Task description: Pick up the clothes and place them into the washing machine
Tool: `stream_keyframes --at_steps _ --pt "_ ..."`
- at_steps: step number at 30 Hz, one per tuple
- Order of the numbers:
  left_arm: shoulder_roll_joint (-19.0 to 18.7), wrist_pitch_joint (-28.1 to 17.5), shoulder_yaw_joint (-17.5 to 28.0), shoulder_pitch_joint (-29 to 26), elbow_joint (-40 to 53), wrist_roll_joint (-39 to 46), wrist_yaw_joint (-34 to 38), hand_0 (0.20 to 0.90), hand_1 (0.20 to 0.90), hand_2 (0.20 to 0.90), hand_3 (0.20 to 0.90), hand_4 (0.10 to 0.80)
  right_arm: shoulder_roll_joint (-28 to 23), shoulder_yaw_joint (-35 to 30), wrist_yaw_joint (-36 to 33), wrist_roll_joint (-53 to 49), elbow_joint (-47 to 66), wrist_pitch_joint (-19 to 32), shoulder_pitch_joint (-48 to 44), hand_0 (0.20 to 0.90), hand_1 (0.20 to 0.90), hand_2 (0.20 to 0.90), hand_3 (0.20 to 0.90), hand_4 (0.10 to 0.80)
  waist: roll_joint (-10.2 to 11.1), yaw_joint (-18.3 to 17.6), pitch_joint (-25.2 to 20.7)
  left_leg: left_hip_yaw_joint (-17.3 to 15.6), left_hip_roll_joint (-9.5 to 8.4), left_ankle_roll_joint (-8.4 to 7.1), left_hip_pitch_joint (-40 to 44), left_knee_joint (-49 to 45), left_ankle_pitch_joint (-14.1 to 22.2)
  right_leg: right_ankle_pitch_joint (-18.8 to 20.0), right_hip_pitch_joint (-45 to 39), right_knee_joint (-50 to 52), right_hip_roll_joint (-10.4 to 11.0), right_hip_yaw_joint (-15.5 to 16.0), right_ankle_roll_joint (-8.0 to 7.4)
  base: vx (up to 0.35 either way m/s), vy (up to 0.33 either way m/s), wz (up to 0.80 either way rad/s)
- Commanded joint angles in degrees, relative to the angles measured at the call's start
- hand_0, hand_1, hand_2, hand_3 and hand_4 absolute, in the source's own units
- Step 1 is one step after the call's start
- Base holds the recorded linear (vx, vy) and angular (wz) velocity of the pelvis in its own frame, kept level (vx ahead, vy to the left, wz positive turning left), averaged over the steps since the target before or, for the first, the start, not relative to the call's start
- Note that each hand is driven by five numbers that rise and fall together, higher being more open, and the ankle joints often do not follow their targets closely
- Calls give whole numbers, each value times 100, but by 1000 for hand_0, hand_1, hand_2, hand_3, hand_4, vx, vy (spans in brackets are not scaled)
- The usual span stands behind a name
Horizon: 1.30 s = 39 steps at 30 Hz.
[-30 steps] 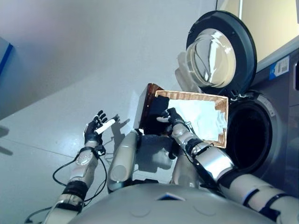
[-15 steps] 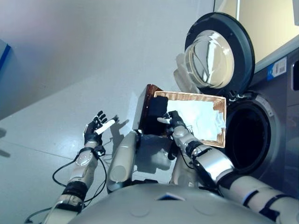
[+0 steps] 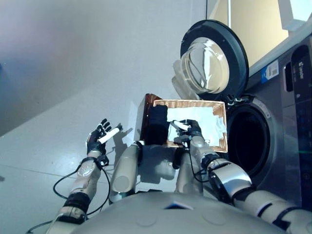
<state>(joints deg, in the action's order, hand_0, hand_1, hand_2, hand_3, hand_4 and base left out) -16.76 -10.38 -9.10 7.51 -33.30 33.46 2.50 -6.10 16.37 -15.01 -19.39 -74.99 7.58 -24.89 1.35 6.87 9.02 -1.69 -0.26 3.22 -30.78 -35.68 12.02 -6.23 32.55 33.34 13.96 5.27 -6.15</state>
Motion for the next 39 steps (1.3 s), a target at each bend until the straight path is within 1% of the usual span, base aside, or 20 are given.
stream_keyframes --at_steps 1,5,10,13,18,19,20,21,24,25,26,27,28,36,39 --pt "-258 -436 129 -175 534 -7 -60 900 900 900 900 800 -258 258 -124 517 334 284 -511 900 900 900 900 800 -158 1 71 159 -52 -224 -28 364 -175 -41 -98 -102 -25 -4 112 -30 -21 3" --pt "-180 -403 98 -207 475 -62 30 900 900 900 900 800 -142 496 -205 888 451 220 -603 900 900 900 900 800 -206 -2 45 207 -62 -230 -226 271 -172 -67 14 -38 -12 36 129 0 0 0" --pt "-183 -403 149 -176 587 9 63 900 900 900 900 800 45 640 -231 1024 453 161 -673 900 900 900 900 800 -241 58 58 224 -86 -212 -265 329 -207 -26 37 -76 20 76 103 -7 19 6" --pt "-206 -425 157 -224 596 13 98 900 900 900 900 800 209 768 -265 1257 273 54 -759 900 900 900 900 800 -251 118 96 226 -122 -199 -300 300 -200 -14 44 -59 54 80 83 4 43 11" --pt "-233 -423 86 -298 615 15 115 900 900 900 900 800 286 823 -325 1462 16 -64 -864 900 900 900 900 800 -274 182 171 262 -156 -178 -377 167 -164 -53 91 56 79 94 81 -6 14 3" --pt "-255 -404 29 -328 637 2 124 900 900 900 900 800 324 818 -325 1520 -112 -130 -903 900 900 900 900 800 -286 210 222 278 -174 -164 -457 -24 -104 -102 138 214 93 80 96 -20 20 6" --pt "-255 -404 29 -328 637 2 124 900 900 900 900 800 324 817 -325 1520 -112 -130 -904 900 900 900 900 800 -286 211 221 278 -174 -164 -461 -27 -103 -103 141 217 93 79 96 -24 20 10" --pt "-282 -384 -35 -347 728 -32 120 900 900 900 900 800 346 808 -340 1600 -203 -183 -941 900 900 900 900 800 -317 240 268 310 -171 -144 -575 -326 20 -249 210 460 107 72 132 -15 15 14" --pt "-296 -371 -33 -345 821 -16 146 900 900 900 900 800 350 738 -342 1549 -222 -183 -1006 900 900 900 900 800 -343 255 296 338 -174 -135 -676 -577 134 -366 295 688 117 74 159 -8 17 12" --pt "-287 -352 -49 -350 846 -11 138 900 900 900 900 800 375 702 -316 1509 -220 -169 -1030 900 900 900 900 800 -357 265 332 358 -158 -131 -769 -832 243 -501 375 922 114 72 197 67 13 3" --pt "-285 -342 -47 -354 795 -34 142 900 900 900 900 800 396 713 -302 1499 -217 -164 -1031 900 900 900 900 800 -369 274 365 372 -138 -141 -730 -1037 485 -709 336 1105 97 37 175 -1 10 3" --pt "-283 -343 -45 -365 796 -34 142 900 900 900 900 800 391 711 -303 1499 -215 -163 -1042 900 900 900 900 800 -362 264 345 363 -151 -124 -801 -950 307 -555 396 1013 108 56 213 67 0 7" --pt "-263 -329 -63 -379 750 -44 155 900 900 900 900 800 427 759 -276 1471 -175 -147 -1061 900 900 900 900 800 -382 267 394 377 -108 -143 -814 -1261 588 -826 404 1306 100 29 210 -5 11 3" --pt "-239 -271 2 -327 777 -21 193 900 900 900 900 800 609 882 -124 1257 -18 -80 -1045 900 900 900 900 800 -403 290 429 382 -73 -159 -1054 -1664 776 -1067 672 1756 67 25 261 7 5 -5" --pt "-240 -278 2 -334 754 -15 205 900 900 900 900 800 630 928 -89 1229 4 -70 -1050 900 900 900 900 800 -410 299 429 370 -81 -156 -1115 -1748 805 -1094 741 1831 60 4 281 0 0 0"
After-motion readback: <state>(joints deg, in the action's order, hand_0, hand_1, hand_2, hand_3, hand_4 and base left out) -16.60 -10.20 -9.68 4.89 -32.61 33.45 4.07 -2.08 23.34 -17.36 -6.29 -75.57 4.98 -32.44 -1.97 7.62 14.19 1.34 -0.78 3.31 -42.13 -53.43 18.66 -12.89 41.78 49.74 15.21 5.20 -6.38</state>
